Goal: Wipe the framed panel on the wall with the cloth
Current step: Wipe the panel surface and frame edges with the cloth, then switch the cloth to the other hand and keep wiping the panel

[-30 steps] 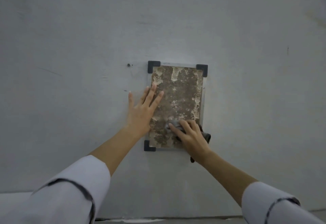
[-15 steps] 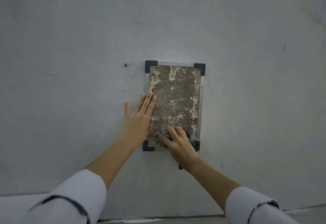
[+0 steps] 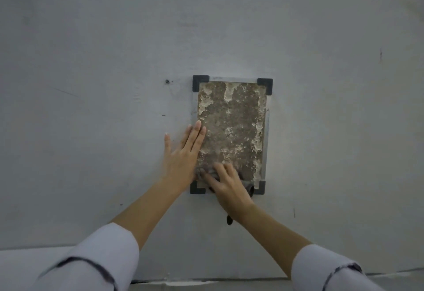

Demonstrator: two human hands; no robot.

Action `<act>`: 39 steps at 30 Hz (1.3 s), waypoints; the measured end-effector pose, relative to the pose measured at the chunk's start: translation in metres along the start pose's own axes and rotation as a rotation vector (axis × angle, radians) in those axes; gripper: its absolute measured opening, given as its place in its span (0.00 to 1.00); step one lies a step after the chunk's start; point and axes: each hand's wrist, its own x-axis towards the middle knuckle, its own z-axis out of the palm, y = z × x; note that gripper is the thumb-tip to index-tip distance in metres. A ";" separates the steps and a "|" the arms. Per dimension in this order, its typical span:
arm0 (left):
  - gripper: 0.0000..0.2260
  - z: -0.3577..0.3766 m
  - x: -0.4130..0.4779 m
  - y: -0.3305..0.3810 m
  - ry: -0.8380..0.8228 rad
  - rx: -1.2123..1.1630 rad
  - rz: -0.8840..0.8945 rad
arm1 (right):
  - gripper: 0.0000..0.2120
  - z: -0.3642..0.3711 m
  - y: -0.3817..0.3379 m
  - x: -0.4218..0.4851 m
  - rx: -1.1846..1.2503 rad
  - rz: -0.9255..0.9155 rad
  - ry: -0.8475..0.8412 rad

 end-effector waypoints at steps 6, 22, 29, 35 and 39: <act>0.58 -0.004 -0.014 -0.002 -0.060 0.058 0.030 | 0.20 -0.007 0.001 0.001 0.032 0.000 -0.053; 0.30 -0.019 -0.035 0.021 0.162 -0.433 -0.045 | 0.14 -0.058 -0.002 0.009 0.862 0.664 -0.365; 0.16 -0.048 -0.039 0.058 -0.150 -1.331 -0.534 | 0.03 -0.086 0.014 0.019 1.614 1.296 -0.081; 0.15 -0.052 -0.045 0.081 -0.453 -1.566 -0.644 | 0.04 -0.087 0.011 0.002 1.695 1.357 -0.094; 0.17 -0.045 -0.056 0.086 -0.494 -1.495 -0.623 | 0.08 -0.090 0.013 -0.011 1.762 1.280 -0.348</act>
